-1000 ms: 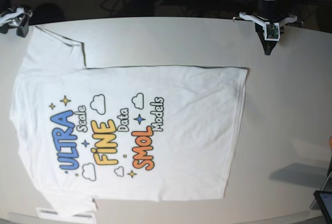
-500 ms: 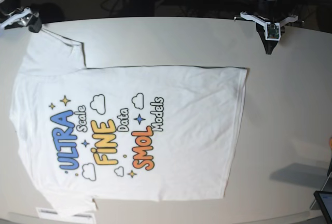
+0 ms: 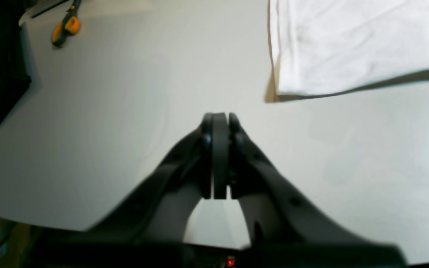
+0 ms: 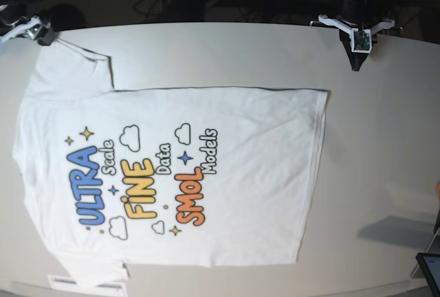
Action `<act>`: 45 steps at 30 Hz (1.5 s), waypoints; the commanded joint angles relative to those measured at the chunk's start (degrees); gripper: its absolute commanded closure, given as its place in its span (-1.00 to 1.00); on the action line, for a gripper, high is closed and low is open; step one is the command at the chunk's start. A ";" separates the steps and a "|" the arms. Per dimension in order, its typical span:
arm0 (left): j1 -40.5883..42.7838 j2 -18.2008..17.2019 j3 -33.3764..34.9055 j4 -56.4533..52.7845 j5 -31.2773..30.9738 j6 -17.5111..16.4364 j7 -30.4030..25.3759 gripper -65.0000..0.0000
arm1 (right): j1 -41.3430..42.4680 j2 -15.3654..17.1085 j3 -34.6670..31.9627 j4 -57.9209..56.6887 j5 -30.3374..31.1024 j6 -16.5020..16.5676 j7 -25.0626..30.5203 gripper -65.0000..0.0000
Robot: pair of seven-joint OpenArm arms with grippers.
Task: Fold the T-shirt properly
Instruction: 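Grasp the shirt's shoulder edges with both grippers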
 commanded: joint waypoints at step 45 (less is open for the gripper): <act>0.63 -0.11 -0.37 0.13 -0.19 0.57 -1.29 1.00 | -2.36 0.41 -11.73 -6.10 0.97 0.36 1.45 -0.29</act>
